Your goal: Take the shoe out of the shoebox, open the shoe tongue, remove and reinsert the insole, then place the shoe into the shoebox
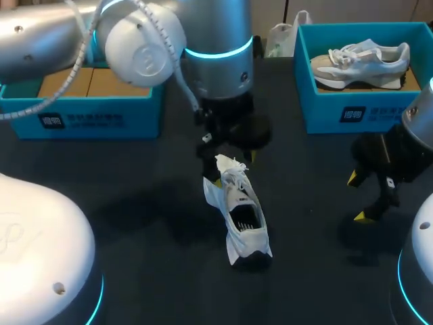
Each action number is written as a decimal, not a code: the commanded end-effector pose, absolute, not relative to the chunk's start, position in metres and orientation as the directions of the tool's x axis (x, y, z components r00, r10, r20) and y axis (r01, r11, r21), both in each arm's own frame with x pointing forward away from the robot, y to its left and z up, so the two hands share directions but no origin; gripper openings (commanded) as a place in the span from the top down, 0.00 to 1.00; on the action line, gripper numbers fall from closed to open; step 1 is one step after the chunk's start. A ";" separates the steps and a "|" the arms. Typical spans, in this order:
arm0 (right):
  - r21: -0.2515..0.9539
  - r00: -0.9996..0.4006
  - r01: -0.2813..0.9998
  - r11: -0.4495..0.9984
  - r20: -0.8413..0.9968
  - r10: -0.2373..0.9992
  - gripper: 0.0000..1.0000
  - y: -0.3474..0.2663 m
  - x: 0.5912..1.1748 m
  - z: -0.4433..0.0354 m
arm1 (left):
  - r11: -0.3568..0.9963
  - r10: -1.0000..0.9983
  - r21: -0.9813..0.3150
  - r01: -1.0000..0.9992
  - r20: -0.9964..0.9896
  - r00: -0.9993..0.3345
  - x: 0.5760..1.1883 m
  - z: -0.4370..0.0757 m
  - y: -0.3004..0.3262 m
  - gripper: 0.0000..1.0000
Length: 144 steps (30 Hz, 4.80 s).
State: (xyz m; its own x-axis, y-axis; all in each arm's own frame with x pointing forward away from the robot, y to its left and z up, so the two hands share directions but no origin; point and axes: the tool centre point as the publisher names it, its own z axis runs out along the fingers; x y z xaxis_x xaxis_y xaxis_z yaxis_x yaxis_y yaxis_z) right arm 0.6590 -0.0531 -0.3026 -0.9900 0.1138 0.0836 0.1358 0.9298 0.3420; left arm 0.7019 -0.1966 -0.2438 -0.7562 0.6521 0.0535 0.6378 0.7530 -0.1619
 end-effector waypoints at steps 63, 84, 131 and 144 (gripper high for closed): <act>0.339 -0.990 0.137 0.931 0.082 0.115 0.00 -0.052 0.658 -0.303 | 0.949 -0.296 -0.119 -0.291 -0.029 -0.955 0.599 -0.368 -0.241 0.00; 0.339 -0.990 0.137 0.931 0.082 0.115 0.00 -0.052 0.658 -0.303 | 0.962 -0.261 -0.087 -0.259 -0.010 -0.965 0.589 -0.393 -0.242 0.23; 0.339 -0.990 0.137 0.931 0.082 0.115 0.00 -0.052 0.658 -0.303 | 0.981 -0.184 -0.060 -0.182 -0.029 -0.982 0.625 -0.303 -0.211 1.00; 0.339 -0.990 0.137 0.931 0.082 0.115 0.00 -0.052 0.658 -0.303 | 0.982 -0.174 -0.076 -0.170 -0.036 -0.984 0.667 -0.237 -0.168 1.00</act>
State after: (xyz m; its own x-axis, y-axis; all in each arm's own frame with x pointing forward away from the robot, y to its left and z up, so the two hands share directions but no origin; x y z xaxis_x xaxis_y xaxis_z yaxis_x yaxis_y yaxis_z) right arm 0.6589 -0.0530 -0.3026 -0.9900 0.1136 0.0837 0.1356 0.9299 0.3420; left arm 0.6685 -0.1950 -0.2751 -0.9838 -0.1756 -0.0375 -0.1741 0.9839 -0.0398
